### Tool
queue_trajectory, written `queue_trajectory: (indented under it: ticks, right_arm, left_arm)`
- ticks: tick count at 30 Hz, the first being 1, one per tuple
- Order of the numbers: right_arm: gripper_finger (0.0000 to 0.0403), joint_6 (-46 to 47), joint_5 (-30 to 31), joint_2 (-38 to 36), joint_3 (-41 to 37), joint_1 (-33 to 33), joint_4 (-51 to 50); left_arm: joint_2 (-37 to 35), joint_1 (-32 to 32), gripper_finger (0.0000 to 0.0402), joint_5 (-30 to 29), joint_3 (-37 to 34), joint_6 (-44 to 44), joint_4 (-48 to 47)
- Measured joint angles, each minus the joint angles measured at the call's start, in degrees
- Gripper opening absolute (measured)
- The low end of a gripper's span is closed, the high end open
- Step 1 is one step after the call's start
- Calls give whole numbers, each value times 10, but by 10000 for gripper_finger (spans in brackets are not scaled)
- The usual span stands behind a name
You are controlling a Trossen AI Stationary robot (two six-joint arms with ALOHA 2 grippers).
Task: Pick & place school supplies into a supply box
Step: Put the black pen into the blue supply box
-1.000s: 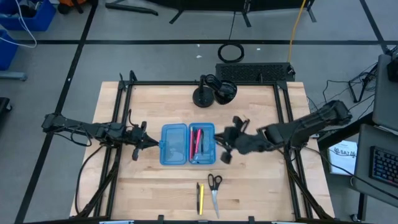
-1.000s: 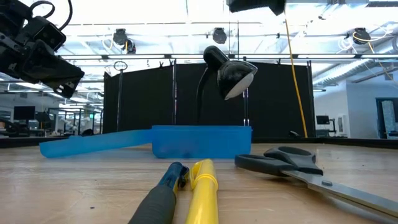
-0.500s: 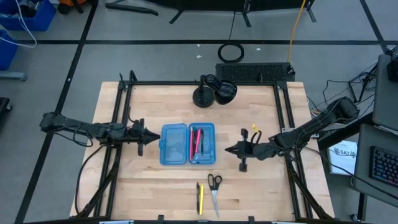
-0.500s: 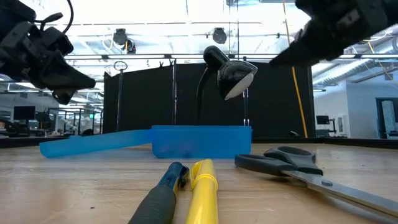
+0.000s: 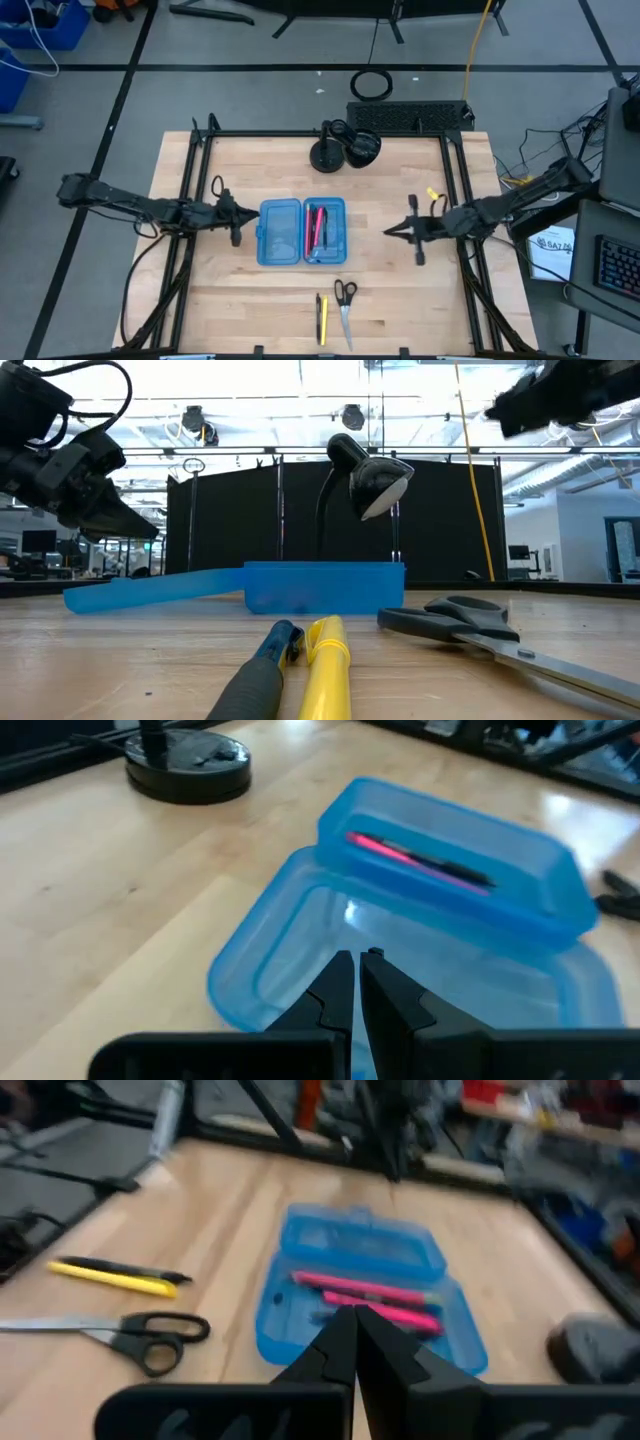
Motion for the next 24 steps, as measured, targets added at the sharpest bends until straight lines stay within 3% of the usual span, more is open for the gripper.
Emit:
queue_trajectory:
  ticks: [4, 8, 12, 17, 19, 24]
  right_arm:
    - [0, -58, -68, -87, -17, -11, 15]
    - [0, -70, -76, -152, -46, -36, 10]
    - [0, -71, -95, -182, -100, -63, 13]
    - [0, -68, -107, -194, -162, -85, 96]
    - [0, -69, -107, -194, -180, -91, 116]
    - [0, -74, -107, -193, -213, -96, 179]
  left_arm:
    - [11, 0, 24, 10, 0, 33, 20]
    - [12, 0, 24, 32, 0, 27, 36]
    - [13, 0, 24, 33, 0, 11, 46]
    - [13, 0, 24, 32, 0, -16, 62]
    - [13, 0, 24, 22, 0, -34, 64]
    - [13, 0, 24, -65, 0, -66, 79]
